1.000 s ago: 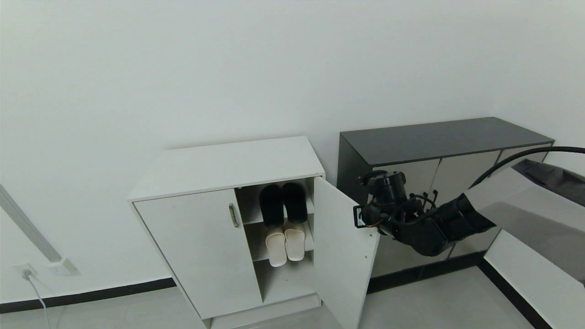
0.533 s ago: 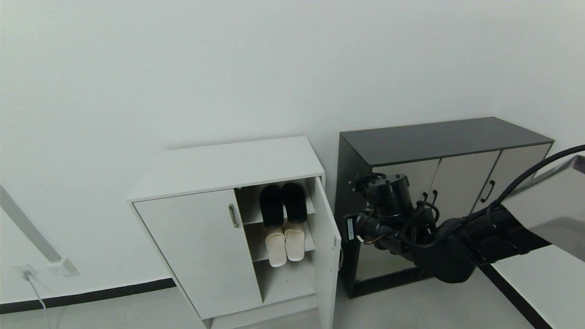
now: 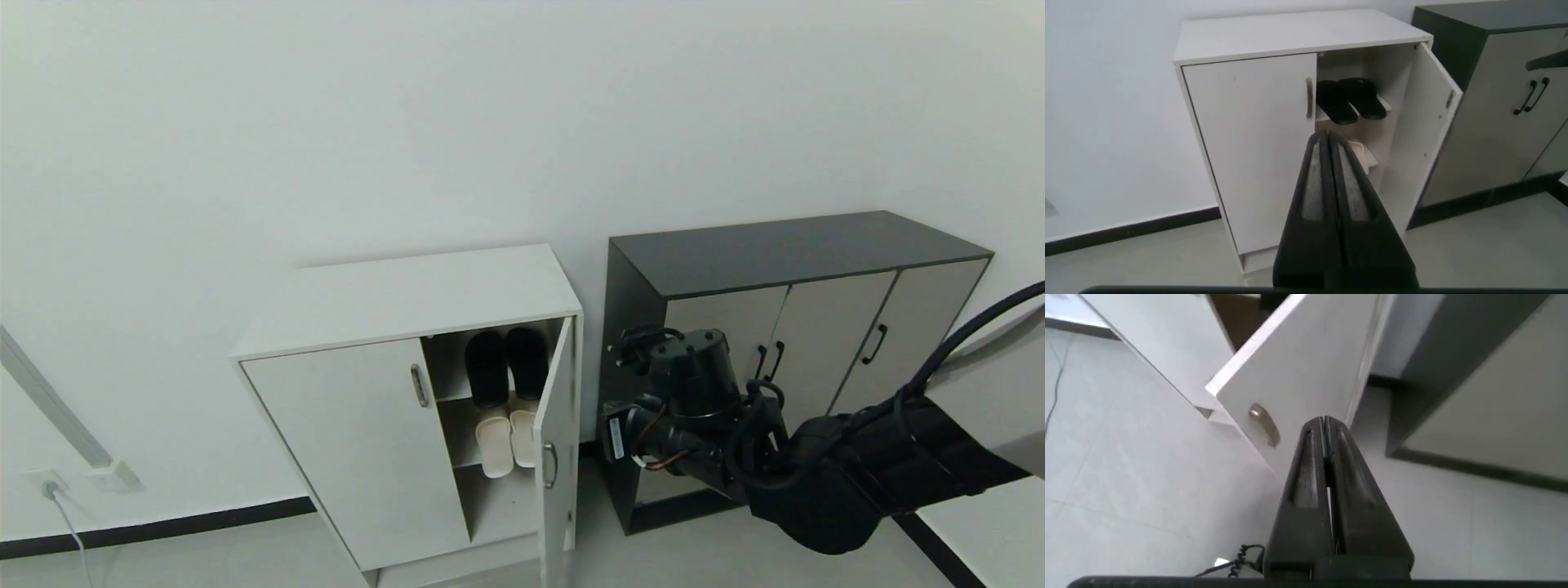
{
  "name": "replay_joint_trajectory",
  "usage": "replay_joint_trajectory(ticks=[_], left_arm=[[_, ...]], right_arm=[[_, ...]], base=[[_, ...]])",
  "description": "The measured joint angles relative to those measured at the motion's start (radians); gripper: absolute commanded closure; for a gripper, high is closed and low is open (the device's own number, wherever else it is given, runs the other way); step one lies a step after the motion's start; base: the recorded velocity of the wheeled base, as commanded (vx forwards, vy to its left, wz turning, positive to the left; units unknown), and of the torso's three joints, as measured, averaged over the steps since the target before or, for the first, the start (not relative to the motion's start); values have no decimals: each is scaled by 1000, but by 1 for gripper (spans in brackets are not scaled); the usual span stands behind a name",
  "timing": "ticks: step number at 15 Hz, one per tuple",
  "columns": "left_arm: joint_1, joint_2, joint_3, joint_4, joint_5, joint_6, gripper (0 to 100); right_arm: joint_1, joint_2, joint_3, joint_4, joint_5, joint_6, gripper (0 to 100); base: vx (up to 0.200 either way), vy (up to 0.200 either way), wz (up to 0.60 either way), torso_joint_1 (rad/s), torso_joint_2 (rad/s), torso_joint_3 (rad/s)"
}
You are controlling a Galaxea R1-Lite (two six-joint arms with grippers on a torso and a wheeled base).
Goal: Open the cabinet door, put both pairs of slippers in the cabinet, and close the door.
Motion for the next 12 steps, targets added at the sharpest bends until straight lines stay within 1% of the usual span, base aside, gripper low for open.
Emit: replay_joint_trajectory(ticks=[2,4,7,12], left_arm=[[1,0,0,0,0,0,100],[1,0,0,-1,0,0,100],[-1,0,0,0,0,0,100],[1,0,0,-1,0,0,100]], right_arm=[[8,-2,26,-31,1,-8,100],[12,-3,50,-62,13,-29,100],[11,-3,103,-156,56,-51,100],[-3,-20,192,-207,87,-51,100]], base=[[0,0,600,10,7,0],[0,0,0,0,0,0],[0,0,0,0,0,0],[0,0,0,0,0,0]])
